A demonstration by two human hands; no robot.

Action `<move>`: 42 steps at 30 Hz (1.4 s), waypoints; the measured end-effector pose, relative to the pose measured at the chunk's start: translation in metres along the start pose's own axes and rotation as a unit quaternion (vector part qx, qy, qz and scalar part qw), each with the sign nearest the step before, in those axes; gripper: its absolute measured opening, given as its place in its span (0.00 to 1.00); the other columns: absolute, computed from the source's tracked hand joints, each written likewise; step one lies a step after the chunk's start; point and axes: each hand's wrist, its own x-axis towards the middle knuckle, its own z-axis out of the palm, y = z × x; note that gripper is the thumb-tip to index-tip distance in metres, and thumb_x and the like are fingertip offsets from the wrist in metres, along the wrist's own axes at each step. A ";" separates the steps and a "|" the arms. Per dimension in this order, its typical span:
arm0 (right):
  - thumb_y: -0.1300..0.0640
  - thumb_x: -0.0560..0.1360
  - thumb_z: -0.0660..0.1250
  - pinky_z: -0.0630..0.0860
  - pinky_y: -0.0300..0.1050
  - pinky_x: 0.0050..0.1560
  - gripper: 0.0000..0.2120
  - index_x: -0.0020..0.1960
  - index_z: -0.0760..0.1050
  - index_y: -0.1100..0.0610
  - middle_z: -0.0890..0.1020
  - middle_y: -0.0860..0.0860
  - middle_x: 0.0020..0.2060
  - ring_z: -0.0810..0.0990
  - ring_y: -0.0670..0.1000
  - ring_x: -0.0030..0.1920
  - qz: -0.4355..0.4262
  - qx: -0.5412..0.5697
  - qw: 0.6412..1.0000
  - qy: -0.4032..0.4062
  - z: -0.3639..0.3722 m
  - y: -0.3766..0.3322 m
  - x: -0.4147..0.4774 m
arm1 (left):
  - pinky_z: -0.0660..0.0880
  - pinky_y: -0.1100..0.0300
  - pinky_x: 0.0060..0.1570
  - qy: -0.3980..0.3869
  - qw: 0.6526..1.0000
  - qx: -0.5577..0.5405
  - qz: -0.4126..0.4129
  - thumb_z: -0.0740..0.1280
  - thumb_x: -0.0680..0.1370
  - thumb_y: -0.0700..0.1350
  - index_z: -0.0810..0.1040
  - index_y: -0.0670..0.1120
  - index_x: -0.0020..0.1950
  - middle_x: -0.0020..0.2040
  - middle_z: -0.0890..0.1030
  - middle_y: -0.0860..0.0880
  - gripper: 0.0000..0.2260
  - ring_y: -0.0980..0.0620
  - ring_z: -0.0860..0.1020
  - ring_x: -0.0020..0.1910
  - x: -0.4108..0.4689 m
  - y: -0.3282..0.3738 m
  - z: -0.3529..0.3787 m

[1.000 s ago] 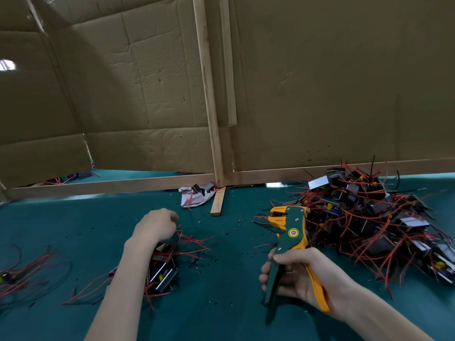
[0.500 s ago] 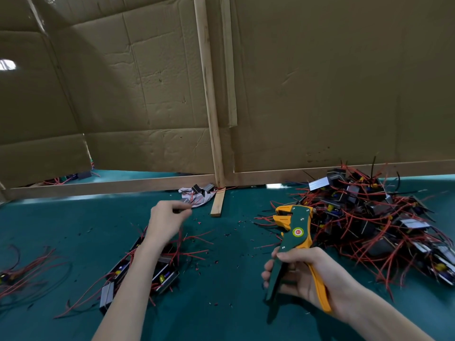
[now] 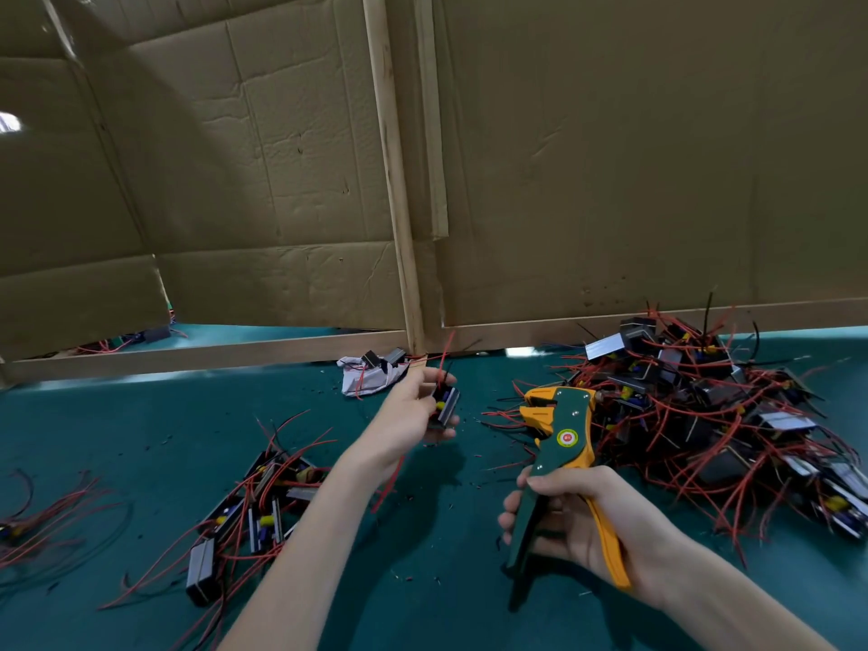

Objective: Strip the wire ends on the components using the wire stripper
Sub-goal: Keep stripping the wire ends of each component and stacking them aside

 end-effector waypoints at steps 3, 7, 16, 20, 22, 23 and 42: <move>0.66 0.65 0.69 0.83 0.57 0.41 0.12 0.47 0.76 0.68 0.82 0.66 0.41 0.84 0.65 0.40 -0.001 -0.003 1.000 -0.001 -0.001 0.000 0.000 | 0.78 0.62 0.34 0.006 0.999 -0.032 -0.027 0.52 0.81 0.32 0.75 0.48 0.51 0.52 0.73 0.46 0.16 0.50 0.73 0.44 0.001 -0.003 0.006; 0.66 0.65 0.69 0.82 0.57 0.41 0.11 0.47 0.76 0.68 0.81 0.67 0.41 0.83 0.65 0.40 -0.003 -0.004 1.000 -0.005 -0.001 -0.001 -0.001 | 0.75 0.62 0.37 0.032 0.999 0.015 0.008 0.60 0.82 0.47 0.77 0.49 0.45 0.45 0.75 0.50 0.09 0.54 0.72 0.41 0.001 -0.009 0.007; 0.68 0.63 0.72 0.82 0.56 0.44 0.12 0.47 0.79 0.66 0.81 0.65 0.41 0.83 0.64 0.41 -0.029 -0.042 0.998 -0.043 0.002 -0.003 -0.006 | 0.73 0.62 0.41 0.087 0.985 -0.015 0.146 0.59 0.82 0.38 0.75 0.52 0.48 0.43 0.82 0.53 0.10 0.58 0.77 0.43 -0.005 0.006 0.009; 0.65 0.63 0.72 0.81 0.59 0.45 0.09 0.43 0.81 0.65 0.80 0.67 0.40 0.82 0.65 0.40 -0.069 -0.048 0.994 -0.075 0.004 -0.003 -0.008 | 0.71 0.65 0.38 0.060 0.980 -0.010 0.188 0.64 0.80 0.46 0.80 0.54 0.44 0.37 0.80 0.58 0.07 0.60 0.75 0.36 -0.014 0.020 0.010; 0.65 0.63 0.74 0.81 0.58 0.44 0.10 0.43 0.82 0.66 0.80 0.67 0.40 0.82 0.65 0.40 -0.082 -0.042 0.991 -0.096 0.004 -0.002 -0.008 | 0.71 0.67 0.35 0.037 0.979 -0.007 0.202 0.67 0.75 0.53 0.82 0.52 0.40 0.36 0.80 0.54 0.08 0.58 0.74 0.34 -0.021 0.026 0.009; 0.65 0.62 0.75 0.81 0.58 0.44 0.11 0.44 0.82 0.66 0.80 0.67 0.40 0.82 0.66 0.40 -0.088 -0.040 0.990 -0.106 0.004 -0.002 -0.008 | 0.73 0.67 0.36 0.023 0.979 -0.010 0.205 0.68 0.74 0.53 0.82 0.52 0.39 0.37 0.81 0.51 0.08 0.57 0.76 0.35 -0.024 0.029 0.009; 0.60 0.61 0.82 0.78 0.63 0.50 0.20 0.49 0.80 0.64 0.80 0.68 0.42 0.81 0.68 0.44 -0.113 -0.121 0.973 -0.163 -0.002 -0.002 -0.004 | 0.72 0.70 0.38 -0.092 0.985 -0.003 0.148 0.69 0.76 0.38 0.79 0.45 0.43 0.33 0.79 0.57 0.03 0.62 0.75 0.33 -0.037 0.042 -0.001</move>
